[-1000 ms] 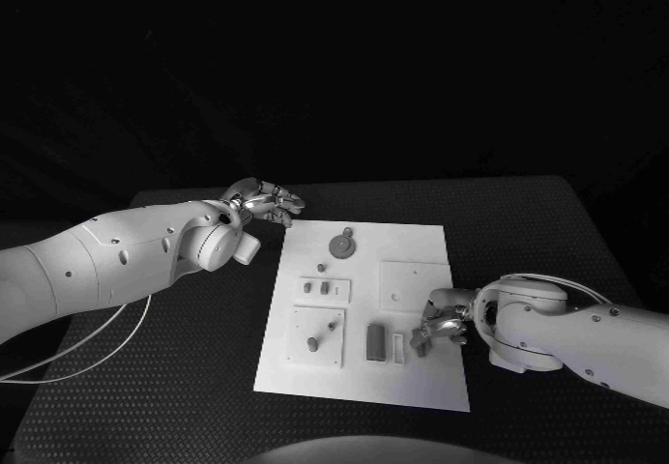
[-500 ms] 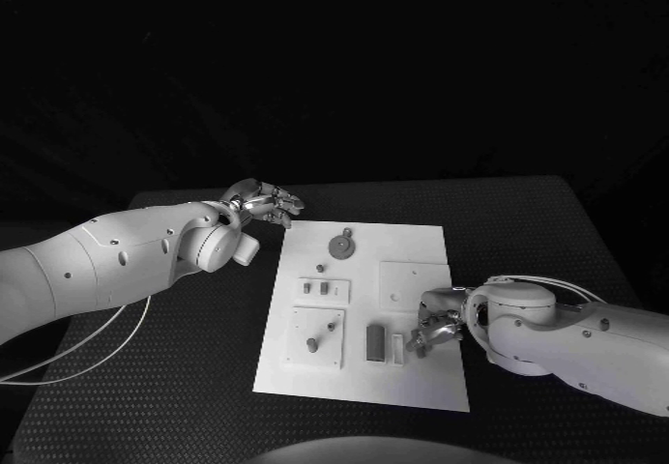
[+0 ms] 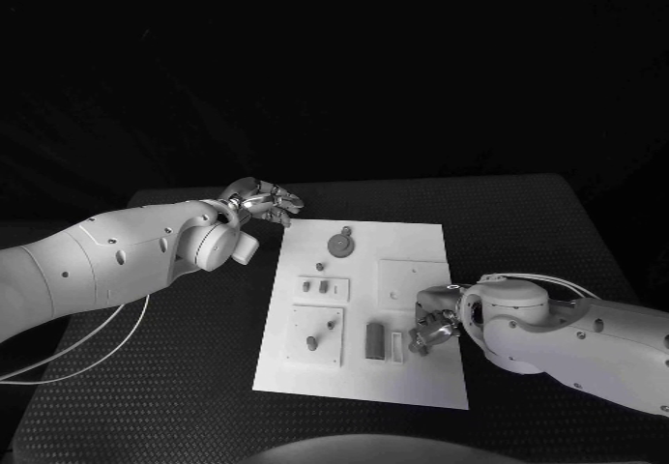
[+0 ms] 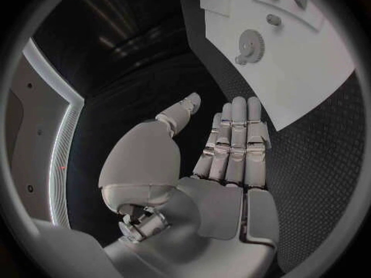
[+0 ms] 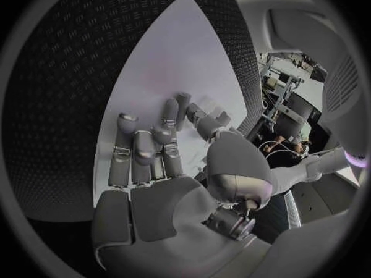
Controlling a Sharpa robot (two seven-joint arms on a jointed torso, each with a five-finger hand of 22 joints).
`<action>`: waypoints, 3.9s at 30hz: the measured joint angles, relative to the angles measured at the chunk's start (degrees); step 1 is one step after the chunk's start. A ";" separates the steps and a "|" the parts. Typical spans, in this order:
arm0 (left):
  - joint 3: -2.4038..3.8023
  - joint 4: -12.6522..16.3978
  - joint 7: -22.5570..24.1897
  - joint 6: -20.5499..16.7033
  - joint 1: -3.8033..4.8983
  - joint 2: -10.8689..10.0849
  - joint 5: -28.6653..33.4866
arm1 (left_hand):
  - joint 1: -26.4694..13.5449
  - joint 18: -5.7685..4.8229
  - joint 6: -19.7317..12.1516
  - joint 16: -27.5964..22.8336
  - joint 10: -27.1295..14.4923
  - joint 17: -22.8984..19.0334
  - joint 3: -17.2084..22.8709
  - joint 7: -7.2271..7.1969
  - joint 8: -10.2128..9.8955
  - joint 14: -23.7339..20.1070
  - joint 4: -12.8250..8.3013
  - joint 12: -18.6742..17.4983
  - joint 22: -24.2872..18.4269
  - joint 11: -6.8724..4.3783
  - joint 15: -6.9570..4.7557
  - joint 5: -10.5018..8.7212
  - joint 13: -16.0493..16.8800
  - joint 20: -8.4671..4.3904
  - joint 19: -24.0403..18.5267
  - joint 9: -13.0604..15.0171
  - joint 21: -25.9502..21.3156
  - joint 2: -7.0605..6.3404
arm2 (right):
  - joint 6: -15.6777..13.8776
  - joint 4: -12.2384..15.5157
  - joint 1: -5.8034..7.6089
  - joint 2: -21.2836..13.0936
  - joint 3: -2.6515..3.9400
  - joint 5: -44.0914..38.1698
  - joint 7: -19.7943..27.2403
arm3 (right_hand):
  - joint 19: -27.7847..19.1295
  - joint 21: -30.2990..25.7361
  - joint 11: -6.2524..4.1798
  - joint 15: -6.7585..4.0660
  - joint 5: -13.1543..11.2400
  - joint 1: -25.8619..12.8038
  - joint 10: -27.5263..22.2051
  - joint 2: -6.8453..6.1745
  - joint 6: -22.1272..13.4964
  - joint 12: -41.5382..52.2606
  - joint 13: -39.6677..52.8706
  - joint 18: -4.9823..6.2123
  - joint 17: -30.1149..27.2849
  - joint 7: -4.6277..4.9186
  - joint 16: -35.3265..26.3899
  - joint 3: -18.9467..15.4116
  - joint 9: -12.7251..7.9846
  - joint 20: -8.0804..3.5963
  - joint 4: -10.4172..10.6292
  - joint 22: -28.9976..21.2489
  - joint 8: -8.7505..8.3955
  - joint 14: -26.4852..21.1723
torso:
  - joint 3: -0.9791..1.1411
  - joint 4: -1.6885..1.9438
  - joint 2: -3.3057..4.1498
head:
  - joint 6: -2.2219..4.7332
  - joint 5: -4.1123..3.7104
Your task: Assemble the parts on the task board
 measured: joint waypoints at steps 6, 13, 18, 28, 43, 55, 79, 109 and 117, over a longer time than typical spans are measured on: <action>0.00 0.12 -0.01 0.00 0.00 -0.10 0.00 | 0.00 0.00 0.00 0.00 0.00 0.00 0.00 0.00 0.00 0.00 0.00 0.00 0.00 0.00 0.00 0.00 0.00 0.00 0.00 0.00 0.00 0.00 | 0.46 0.12 -0.38 0.35 0.27 -5.48 0.69 | -0.29 0.01 0.07 0.20 0.09 1.55 -0.07 -1.11 0.01 -0.24 0.16 -0.02 -0.11 0.01 0.00 -0.66 0.10 0.31 0.02 0.00 0.84 -0.20 | -0.03 0.01 -0.01 | -0.02 -0.15; 0.00 0.14 -0.03 0.00 0.00 -0.14 0.00 | 0.00 0.00 0.00 0.00 0.01 -0.01 0.00 0.00 0.00 0.00 0.00 0.00 -0.01 -0.01 0.00 0.00 0.00 0.00 0.00 0.00 0.00 0.00 | 0.60 0.24 -0.44 0.24 0.27 -6.84 1.45 | -0.63 0.00 0.07 0.19 0.14 1.79 -0.07 -1.35 0.00 -0.46 0.32 -0.01 -0.11 0.00 0.00 -0.66 2.49 0.21 0.02 0.09 0.84 -0.58 | -0.01 0.04 0.00 | -0.12 -0.21; 0.00 0.14 -0.05 0.00 0.00 -0.09 0.00 | 0.00 0.00 0.00 0.00 0.01 0.05 0.00 0.00 0.00 0.00 0.00 0.00 -0.01 -0.01 0.00 0.00 0.00 0.00 0.00 0.00 0.00 0.00 | -0.18 0.41 -0.52 -0.07 0.20 -6.68 1.65 | -0.86 0.00 0.07 0.19 0.21 1.84 -0.07 -1.39 0.00 -0.45 0.49 -0.01 -0.11 0.00 0.00 -0.97 2.59 0.40 -0.26 0.24 0.84 -0.58 | 0.03 0.07 0.00 | -0.13 -0.21; 0.00 0.12 -0.08 0.00 0.00 -0.03 0.00 | 0.00 0.00 0.00 0.00 0.08 0.04 -0.16 0.00 0.00 0.00 0.16 0.00 0.04 -0.08 0.00 0.00 0.00 0.00 0.00 0.00 0.00 0.00 | -4.94 1.08 -0.70 -1.69 -0.07 -0.50 1.56 | -1.19 0.00 -0.60 0.26 0.62 3.33 0.39 -0.33 -0.32 -0.45 0.73 -0.95 0.34 0.31 0.00 -1.74 2.57 0.38 -0.28 0.23 -1.41 -0.66 | 0.04 0.02 0.00 | -0.08 -0.02; -0.01 0.13 -0.13 0.01 0.01 -0.03 0.00 | 0.00 0.00 0.00 0.00 0.09 0.09 -0.16 0.00 0.00 0.00 0.16 0.00 0.03 -0.09 0.00 0.00 0.00 0.00 0.00 0.00 0.00 0.00 | -15.15 2.66 0.01 -5.04 -0.63 19.07 -2.09 | -0.59 0.01 -0.76 -0.40 0.35 5.50 0.55 1.84 -2.17 -0.45 0.91 -0.98 1.70 1.79 0.00 -2.23 -1.34 0.19 -0.14 0.28 -3.64 0.85 | 0.05 -0.02 -0.01 | -0.14 -0.30; -0.03 0.18 -0.17 0.02 0.00 0.02 0.00 | 0.00 0.00 0.00 0.00 0.09 0.13 -0.16 0.00 0.00 0.00 0.16 0.00 0.02 -0.09 0.00 0.00 0.00 0.00 0.00 0.00 0.00 0.00 | -16.85 4.73 -0.12 -4.55 -0.66 25.60 -3.67 | -0.59 0.00 -0.77 -0.31 0.13 5.50 0.55 1.85 -2.06 -0.45 0.90 -0.99 1.54 1.95 0.00 -2.30 -0.96 0.19 -0.20 0.27 -3.41 0.96 | -0.02 -0.01 -0.01 | 0.03 -0.81; -0.02 0.26 -0.26 0.05 0.00 0.08 0.00 | 0.00 0.00 0.00 -0.20 0.10 0.23 -0.16 0.00 0.23 0.00 0.16 0.00 0.07 -0.10 0.00 0.00 0.00 0.00 0.00 0.00 0.00 0.00 | -17.41 3.75 -1.47 -2.13 -0.58 30.50 -4.00 | -0.59 0.00 -0.77 -0.26 0.25 5.51 0.55 1.85 -2.11 -0.45 0.95 -1.03 1.48 2.01 0.00 -2.39 -1.01 0.19 -0.13 0.25 -3.59 0.96 | 0.04 0.04 0.00 | -0.25 -0.53; -0.02 0.24 -0.30 0.07 0.01 0.04 -0.01 | 0.00 0.00 0.00 -0.20 0.11 0.27 -0.16 0.00 0.22 0.00 0.15 0.00 0.05 -0.11 0.00 0.00 0.00 0.00 0.00 0.00 0.00 0.00 | -17.84 3.56 -1.81 -1.67 -0.48 31.58 -3.28 | -0.18 0.00 -0.77 -0.25 0.18 5.51 0.55 1.85 -2.05 -0.66 1.05 -0.62 1.32 2.08 0.00 -2.63 -0.87 0.19 -0.05 0.24 -3.39 1.18 | 0.04 0.04 0.01 | -0.35 -0.35; -0.02 0.24 -0.31 0.08 0.01 0.03 -0.01 | 0.00 0.00 0.00 -0.20 0.11 0.32 -0.16 0.00 0.22 0.00 0.16 0.00 0.05 -0.11 0.00 0.00 0.00 0.00 0.00 0.00 0.00 0.00 | -17.90 3.49 -1.82 -1.68 -0.48 31.69 -3.18 | -0.18 0.00 -0.77 -0.17 0.12 5.51 0.55 1.85 -2.06 -0.66 1.05 -0.66 1.32 2.09 0.00 -2.63 -0.93 0.19 -0.05 0.24 -3.40 1.26 | 0.02 0.04 0.01 | -0.38 -0.36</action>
